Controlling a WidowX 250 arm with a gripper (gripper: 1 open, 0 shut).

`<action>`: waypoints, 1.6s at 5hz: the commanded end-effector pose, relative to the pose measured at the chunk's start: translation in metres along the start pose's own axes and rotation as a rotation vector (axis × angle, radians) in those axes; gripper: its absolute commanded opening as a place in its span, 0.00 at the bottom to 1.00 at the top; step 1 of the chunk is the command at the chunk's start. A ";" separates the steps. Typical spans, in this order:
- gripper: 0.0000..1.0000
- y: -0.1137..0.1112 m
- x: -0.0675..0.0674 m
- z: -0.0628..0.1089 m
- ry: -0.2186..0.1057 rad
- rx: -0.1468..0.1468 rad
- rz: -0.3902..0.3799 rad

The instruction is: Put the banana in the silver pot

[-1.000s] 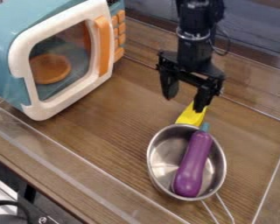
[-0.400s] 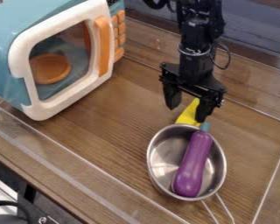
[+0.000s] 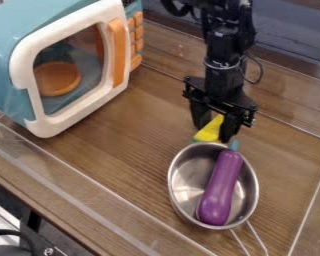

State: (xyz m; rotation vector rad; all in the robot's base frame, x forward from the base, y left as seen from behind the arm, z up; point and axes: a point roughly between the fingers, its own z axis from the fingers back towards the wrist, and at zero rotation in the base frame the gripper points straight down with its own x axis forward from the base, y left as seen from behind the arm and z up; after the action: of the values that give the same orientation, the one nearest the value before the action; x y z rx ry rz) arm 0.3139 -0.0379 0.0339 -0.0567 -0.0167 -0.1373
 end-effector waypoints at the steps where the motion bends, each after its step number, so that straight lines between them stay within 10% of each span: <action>1: 0.00 -0.002 0.003 0.014 -0.030 0.005 -0.009; 3: 0.00 -0.002 0.004 0.040 -0.054 0.019 -0.007; 5: 0.00 -0.006 0.001 0.105 -0.134 0.061 0.028; 8: 0.00 -0.025 -0.037 0.097 -0.108 0.049 0.058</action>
State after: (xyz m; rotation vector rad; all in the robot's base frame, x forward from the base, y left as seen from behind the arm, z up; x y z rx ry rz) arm 0.2707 -0.0519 0.1183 -0.0103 -0.0760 -0.0742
